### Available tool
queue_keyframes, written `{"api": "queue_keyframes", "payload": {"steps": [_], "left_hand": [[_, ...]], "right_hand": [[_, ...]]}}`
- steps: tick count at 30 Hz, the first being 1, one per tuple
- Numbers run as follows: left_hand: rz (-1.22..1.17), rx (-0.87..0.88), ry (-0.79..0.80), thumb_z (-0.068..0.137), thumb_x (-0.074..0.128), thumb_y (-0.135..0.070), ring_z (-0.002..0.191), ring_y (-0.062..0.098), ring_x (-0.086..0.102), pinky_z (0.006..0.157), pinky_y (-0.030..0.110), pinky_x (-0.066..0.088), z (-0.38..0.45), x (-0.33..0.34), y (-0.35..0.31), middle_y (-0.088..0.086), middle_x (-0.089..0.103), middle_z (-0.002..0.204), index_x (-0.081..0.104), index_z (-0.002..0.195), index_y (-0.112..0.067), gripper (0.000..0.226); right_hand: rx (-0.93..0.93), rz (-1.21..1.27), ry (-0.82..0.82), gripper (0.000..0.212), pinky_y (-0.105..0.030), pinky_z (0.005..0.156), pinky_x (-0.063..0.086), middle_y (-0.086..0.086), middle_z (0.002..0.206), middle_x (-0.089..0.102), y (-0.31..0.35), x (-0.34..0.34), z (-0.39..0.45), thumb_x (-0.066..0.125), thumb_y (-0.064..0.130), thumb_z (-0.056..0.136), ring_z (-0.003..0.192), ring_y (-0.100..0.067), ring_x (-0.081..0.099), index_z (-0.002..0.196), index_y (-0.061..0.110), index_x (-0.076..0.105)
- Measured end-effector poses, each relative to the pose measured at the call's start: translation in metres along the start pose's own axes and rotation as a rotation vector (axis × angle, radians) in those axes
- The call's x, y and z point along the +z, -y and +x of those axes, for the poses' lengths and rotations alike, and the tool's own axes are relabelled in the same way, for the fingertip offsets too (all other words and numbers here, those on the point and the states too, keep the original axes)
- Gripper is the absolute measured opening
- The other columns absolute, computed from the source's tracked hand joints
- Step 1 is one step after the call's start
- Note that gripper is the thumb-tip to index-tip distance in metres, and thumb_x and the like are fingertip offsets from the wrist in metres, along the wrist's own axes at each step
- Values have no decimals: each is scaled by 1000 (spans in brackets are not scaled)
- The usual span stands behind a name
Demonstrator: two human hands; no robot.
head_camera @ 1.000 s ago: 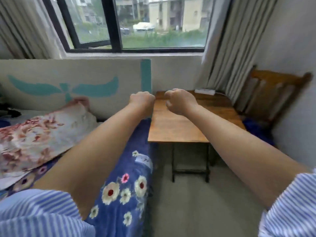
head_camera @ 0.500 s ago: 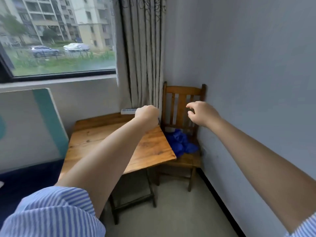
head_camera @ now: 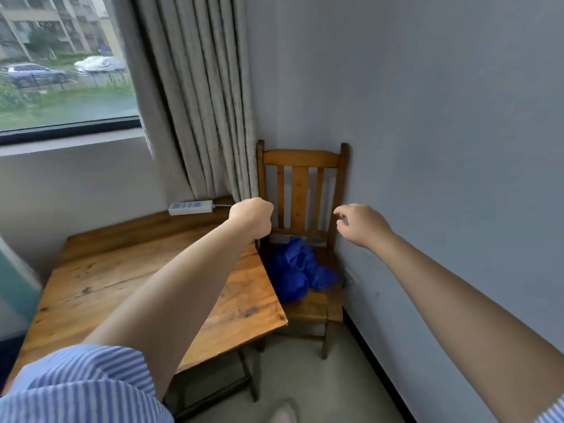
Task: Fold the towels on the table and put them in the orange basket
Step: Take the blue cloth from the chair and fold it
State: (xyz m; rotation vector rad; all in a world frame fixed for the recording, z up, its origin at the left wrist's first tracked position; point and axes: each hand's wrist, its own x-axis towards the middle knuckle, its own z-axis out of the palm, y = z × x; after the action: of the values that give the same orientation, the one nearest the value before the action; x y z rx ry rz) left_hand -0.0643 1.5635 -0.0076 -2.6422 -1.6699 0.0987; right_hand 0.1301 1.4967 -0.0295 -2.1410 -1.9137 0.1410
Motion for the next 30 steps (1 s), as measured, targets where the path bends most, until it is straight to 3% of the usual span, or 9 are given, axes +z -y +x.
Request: {"api": "queue_keyframes", "payload": {"steps": [9,15,19,23,26,28,30], "left_hand": [[-12,105,259,94,40,-12,112,29,53,79,35,47,192,84,29,10,52,127,48,127,-11,34],[-85,128,429,92,41,-10,111,29,53,80,36,48,257,182,31,10,50,126,48,126,-15,35],[-140,123,542,93,40,-7,112,30,52,86,39,49,280,264,25,10,49,128,37,137,-21,47],[43,257,623,94,44,-13,119,32,44,92,41,43,298,341,11,12,42,133,23,143,-26,55],[207,372,666,95,45,-17,125,35,37,98,43,37,314,388,-1,16,34,140,10,146,-27,62],[224,383,641,96,41,-17,124,36,38,98,42,37,322,408,-5,17,35,139,18,145,-24,55],[193,379,568,95,39,-9,117,34,46,91,40,41,327,421,-8,17,44,131,38,134,-13,39]], "right_hand": [[76,22,162,39,-33,92,43,-9,134,51,-51,93,175,41,15,92,120,-27,49,131,12,47],[134,29,323,37,-33,91,45,-7,132,53,-90,191,225,43,14,92,116,-25,52,129,12,50],[197,23,459,37,-35,91,49,-6,131,53,-117,274,238,43,15,92,115,-24,54,129,12,49],[209,47,539,40,-36,93,47,-9,135,49,-141,351,245,40,15,94,119,-26,50,134,12,44],[178,53,539,51,-36,89,48,-7,144,37,-159,404,253,40,19,96,123,-27,45,144,20,25],[149,41,546,59,-36,87,47,-6,149,26,-167,431,260,43,22,95,128,-29,39,146,28,13],[133,10,557,61,-36,90,46,-6,152,18,-175,452,265,46,25,94,133,-30,31,145,33,13]]}}
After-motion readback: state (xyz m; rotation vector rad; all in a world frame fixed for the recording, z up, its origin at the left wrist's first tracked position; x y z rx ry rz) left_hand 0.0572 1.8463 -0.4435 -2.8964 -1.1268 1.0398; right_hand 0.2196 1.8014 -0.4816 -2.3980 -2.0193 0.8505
